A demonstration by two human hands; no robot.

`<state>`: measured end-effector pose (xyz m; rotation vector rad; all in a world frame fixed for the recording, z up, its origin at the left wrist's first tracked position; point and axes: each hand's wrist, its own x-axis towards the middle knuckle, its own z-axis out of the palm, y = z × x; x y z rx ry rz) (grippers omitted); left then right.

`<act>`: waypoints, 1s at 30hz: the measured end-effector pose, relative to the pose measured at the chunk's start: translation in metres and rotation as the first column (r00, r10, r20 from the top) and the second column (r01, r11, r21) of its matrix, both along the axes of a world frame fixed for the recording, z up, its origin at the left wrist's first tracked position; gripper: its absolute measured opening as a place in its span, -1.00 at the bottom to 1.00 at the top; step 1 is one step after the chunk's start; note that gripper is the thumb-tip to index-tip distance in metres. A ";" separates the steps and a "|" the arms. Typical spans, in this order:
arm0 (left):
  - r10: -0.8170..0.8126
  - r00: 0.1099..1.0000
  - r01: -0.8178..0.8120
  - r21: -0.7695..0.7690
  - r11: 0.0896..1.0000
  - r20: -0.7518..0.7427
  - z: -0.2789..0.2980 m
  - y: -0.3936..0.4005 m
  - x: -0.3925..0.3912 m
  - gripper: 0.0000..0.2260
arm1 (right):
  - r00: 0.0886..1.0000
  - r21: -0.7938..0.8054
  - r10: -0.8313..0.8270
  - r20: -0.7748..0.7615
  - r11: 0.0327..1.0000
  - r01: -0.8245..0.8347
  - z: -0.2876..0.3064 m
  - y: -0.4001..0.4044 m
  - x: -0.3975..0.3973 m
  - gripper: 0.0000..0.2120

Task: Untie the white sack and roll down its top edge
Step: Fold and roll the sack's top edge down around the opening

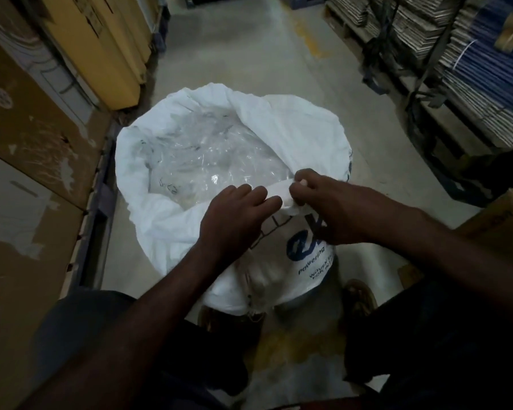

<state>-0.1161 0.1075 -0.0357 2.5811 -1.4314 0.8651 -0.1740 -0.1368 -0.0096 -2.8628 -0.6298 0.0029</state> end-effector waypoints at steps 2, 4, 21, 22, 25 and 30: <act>0.033 0.999 -0.033 -0.022 0.999 0.023 -0.011 -0.005 -0.006 -0.77 | 0.997 -0.051 -0.081 -0.001 0.995 0.081 -0.011 0.001 -0.002 -0.52; 0.017 1.000 -0.016 -0.027 1.000 0.021 -0.022 -0.011 -0.016 -0.79 | 0.987 -0.088 -0.163 -0.011 0.983 0.162 -0.022 0.001 0.002 -0.42; 0.407 0.796 -0.386 0.141 0.911 -0.449 -0.064 0.001 -0.041 -0.38 | 0.962 -0.362 0.255 0.100 0.910 -0.203 -0.040 -0.034 0.055 -0.71; 0.429 0.809 -0.395 0.168 0.903 -0.402 -0.069 -0.001 -0.036 -0.43 | 0.981 -0.383 0.192 0.022 0.908 -0.169 -0.041 -0.032 0.054 -0.70; 0.426 0.853 -0.388 0.179 0.904 -0.302 -0.076 -0.016 -0.013 -0.61 | 0.998 -0.392 -0.055 0.013 0.918 0.056 -0.047 -0.031 0.049 -0.70; 0.256 0.948 -0.240 0.104 0.965 -0.191 -0.079 -0.067 0.046 -0.66 | 0.947 -0.264 -0.295 0.125 0.911 0.318 -0.041 -0.055 0.026 -0.63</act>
